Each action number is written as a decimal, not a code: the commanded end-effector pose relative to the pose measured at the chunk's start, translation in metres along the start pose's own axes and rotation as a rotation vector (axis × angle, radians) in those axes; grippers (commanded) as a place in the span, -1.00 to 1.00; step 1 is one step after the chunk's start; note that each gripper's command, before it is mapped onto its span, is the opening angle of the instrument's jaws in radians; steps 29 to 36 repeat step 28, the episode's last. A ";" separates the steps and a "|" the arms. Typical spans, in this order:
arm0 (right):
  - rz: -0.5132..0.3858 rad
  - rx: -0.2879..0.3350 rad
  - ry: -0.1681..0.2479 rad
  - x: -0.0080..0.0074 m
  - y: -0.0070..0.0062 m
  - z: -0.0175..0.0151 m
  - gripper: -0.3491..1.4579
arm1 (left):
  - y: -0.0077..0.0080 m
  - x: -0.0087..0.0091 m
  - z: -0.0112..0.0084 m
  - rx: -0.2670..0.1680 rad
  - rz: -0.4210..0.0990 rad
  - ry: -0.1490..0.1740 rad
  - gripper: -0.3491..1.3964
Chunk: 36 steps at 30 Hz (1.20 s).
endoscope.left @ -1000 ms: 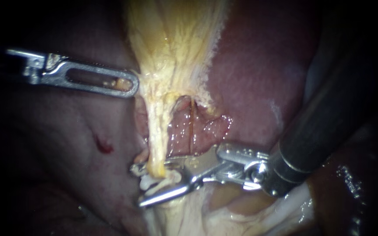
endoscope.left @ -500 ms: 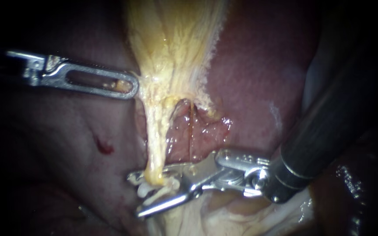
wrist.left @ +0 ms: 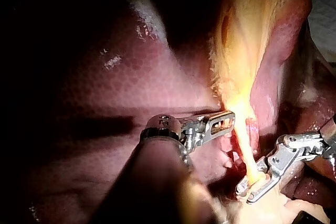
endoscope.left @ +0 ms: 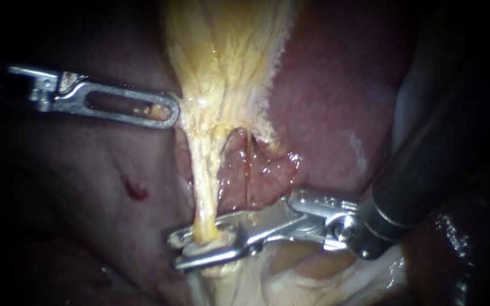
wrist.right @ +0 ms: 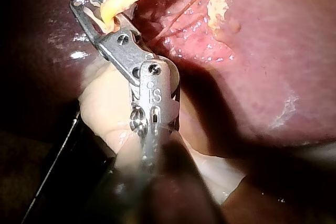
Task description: Clipping second clip left tube
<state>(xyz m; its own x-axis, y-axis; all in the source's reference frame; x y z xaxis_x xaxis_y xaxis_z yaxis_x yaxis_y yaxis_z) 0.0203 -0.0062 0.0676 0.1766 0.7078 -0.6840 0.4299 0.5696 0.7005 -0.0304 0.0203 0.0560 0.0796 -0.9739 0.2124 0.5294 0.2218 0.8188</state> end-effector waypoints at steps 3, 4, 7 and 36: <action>0.001 0.004 0.000 0.0000 0.0001 -0.0002 -0.88 | 0.0000 0.0000 0.0000 0.000 0.000 0.000 -1.00; 0.001 0.001 0.000 0.0000 0.0001 -0.0002 -0.95 | 0.0000 0.0000 0.0000 0.000 0.000 0.000 -1.00; 0.030 0.002 0.002 0.0000 -0.0001 -0.0003 -1.00 | 0.0000 0.0000 0.0000 0.000 0.000 0.000 -1.00; 0.038 0.005 -0.001 -0.0007 -0.0001 -0.0001 -1.00 | 0.0002 -0.0001 0.0001 0.000 0.000 0.000 -1.00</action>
